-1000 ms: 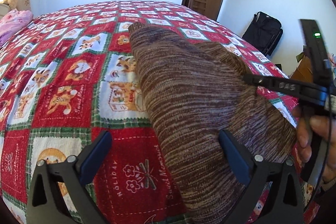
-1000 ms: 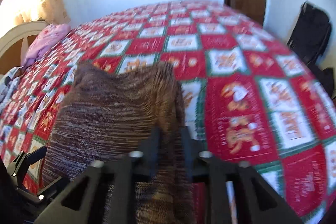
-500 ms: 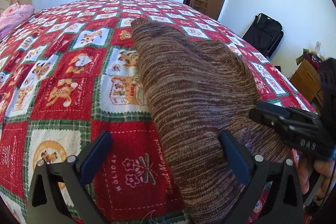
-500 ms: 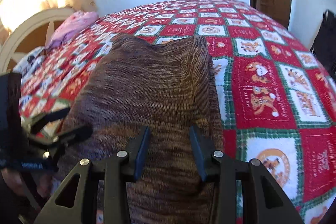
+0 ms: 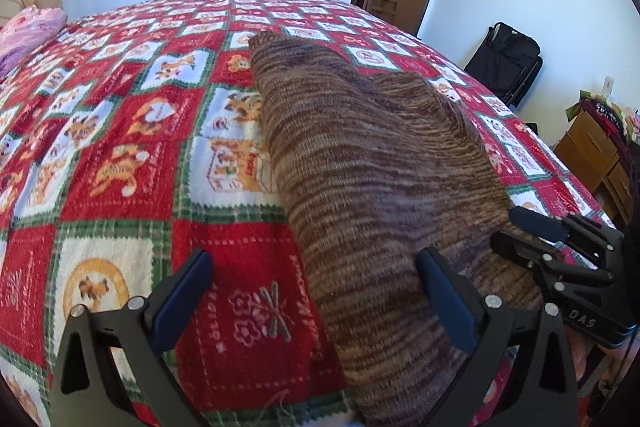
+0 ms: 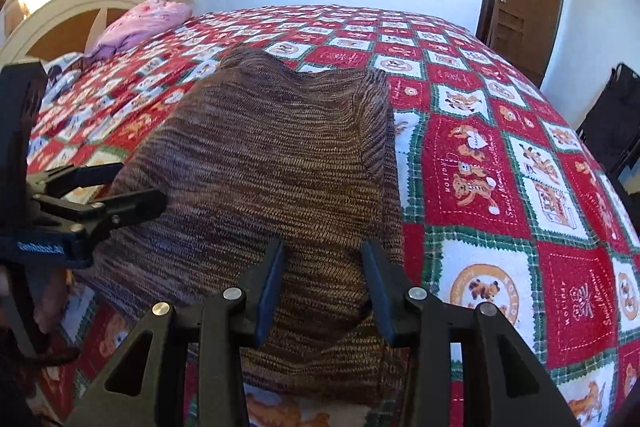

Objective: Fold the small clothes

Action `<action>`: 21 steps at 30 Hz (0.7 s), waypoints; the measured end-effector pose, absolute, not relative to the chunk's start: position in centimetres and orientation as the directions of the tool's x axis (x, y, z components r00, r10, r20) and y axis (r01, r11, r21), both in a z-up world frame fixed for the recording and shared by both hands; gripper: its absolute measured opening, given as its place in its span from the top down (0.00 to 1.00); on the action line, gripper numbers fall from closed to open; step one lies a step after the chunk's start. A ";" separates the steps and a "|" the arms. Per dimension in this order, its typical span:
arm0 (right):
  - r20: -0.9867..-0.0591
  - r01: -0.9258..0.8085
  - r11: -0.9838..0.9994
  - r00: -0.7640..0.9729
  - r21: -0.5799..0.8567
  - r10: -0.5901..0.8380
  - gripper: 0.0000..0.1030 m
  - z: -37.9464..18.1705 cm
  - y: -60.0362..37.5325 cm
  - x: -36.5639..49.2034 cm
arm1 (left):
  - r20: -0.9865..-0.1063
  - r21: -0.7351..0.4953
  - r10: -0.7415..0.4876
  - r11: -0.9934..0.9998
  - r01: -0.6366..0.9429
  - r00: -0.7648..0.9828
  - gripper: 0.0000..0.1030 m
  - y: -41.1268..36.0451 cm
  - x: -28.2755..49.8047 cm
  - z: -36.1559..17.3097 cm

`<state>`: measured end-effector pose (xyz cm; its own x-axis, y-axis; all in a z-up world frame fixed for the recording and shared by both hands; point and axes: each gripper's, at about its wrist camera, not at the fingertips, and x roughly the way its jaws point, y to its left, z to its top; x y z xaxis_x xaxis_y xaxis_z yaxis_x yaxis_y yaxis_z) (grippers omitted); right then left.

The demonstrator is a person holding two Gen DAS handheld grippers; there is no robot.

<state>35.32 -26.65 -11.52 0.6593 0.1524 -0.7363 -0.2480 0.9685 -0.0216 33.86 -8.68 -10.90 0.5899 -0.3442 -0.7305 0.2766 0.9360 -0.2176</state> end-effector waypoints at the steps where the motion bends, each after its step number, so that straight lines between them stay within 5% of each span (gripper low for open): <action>1: -0.736 -0.250 0.968 0.660 -0.030 0.148 0.59 -11.4 -26.6 35.2 | -0.735 -0.222 -0.347 0.935 0.277 0.582 0.00 -8.7 33.6 -11.0; 9: -0.656 -0.331 0.939 0.688 0.097 0.310 0.59 -7.9 -25.5 37.6 | -0.760 -0.130 -0.308 0.935 0.330 0.573 0.00 -10.5 32.4 -11.2; 15: -0.760 -0.273 0.939 0.560 0.207 0.330 0.59 -10.9 -26.1 44.6 | -0.764 -0.116 -0.300 0.935 0.336 0.571 0.00 -10.7 32.3 -11.3; 21: -0.721 -0.265 0.913 0.561 0.310 0.407 0.59 -10.8 -27.7 44.4 | -0.765 -0.116 -0.300 0.934 0.337 0.570 0.00 -10.8 32.1 -11.3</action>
<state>44.41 -27.74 -10.76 0.5611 0.4072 -0.7207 -0.2649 0.9132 0.3097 32.13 -10.79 -11.32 0.5696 -0.2999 -0.7652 0.3367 0.9345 -0.1156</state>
